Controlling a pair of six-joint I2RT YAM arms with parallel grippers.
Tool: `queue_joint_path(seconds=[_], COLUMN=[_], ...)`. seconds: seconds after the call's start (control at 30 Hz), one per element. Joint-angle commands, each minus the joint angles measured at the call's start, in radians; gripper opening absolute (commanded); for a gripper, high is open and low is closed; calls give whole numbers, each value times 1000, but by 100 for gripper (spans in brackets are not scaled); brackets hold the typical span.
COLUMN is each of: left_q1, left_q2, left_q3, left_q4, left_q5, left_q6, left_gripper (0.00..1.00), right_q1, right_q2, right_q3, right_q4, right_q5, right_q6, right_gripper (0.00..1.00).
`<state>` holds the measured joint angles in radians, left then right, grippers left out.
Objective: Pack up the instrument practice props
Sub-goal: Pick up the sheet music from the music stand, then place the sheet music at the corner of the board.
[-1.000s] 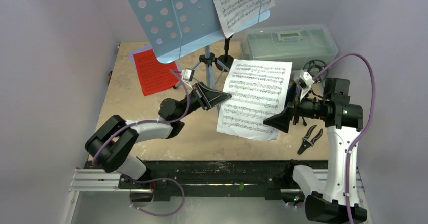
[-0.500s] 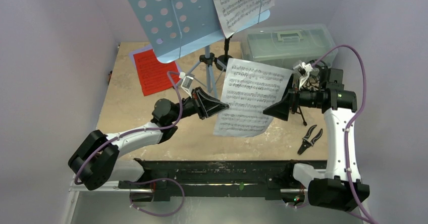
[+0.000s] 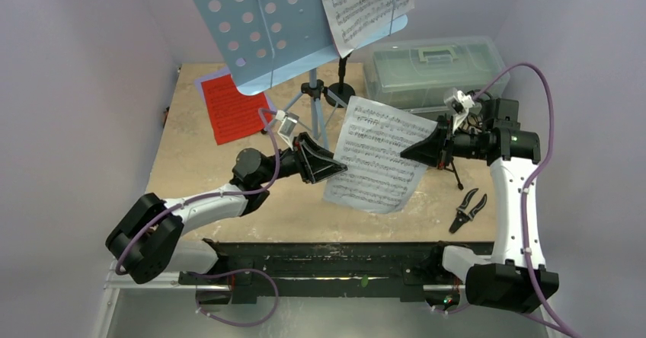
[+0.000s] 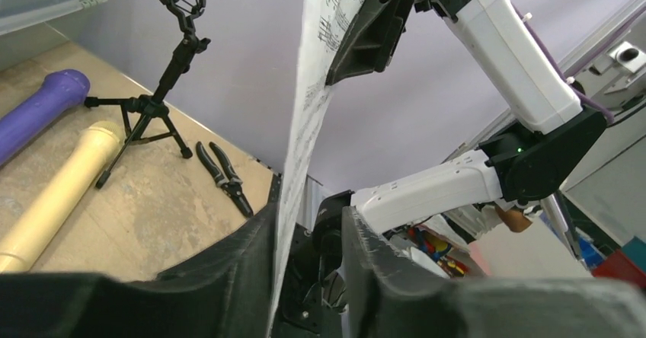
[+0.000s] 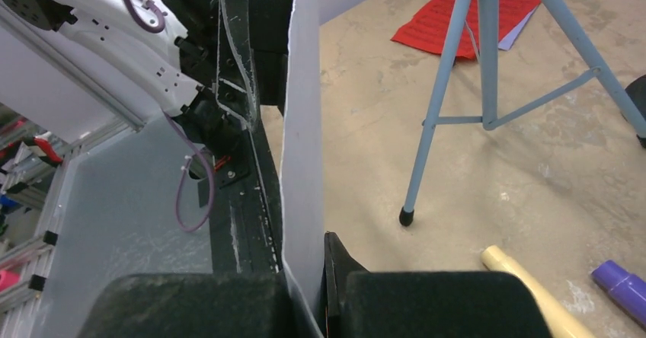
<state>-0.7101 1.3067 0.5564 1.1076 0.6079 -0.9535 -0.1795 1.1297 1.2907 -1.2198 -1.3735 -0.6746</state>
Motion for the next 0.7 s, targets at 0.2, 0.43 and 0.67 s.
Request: queue_joint_path(seconds=[0.2,0.43,0.67], left_q1=[-5,-5,-15], left_q2=[54,84,61], left_q3=[25,87,90], left_q4=[129,146,58], left_q5=[109,114,48], left_q6=[-42,-8,92], left_gripper=[61,63,55], right_q1=[3,3,5], right_q2=[-128,-121,-104], right_q3=[-71,-90,-96], right_q4=[129,129,121], right_q5=[-11,-23,-21], right_q6=[7,4,-20], right_gripper=[0,0,0])
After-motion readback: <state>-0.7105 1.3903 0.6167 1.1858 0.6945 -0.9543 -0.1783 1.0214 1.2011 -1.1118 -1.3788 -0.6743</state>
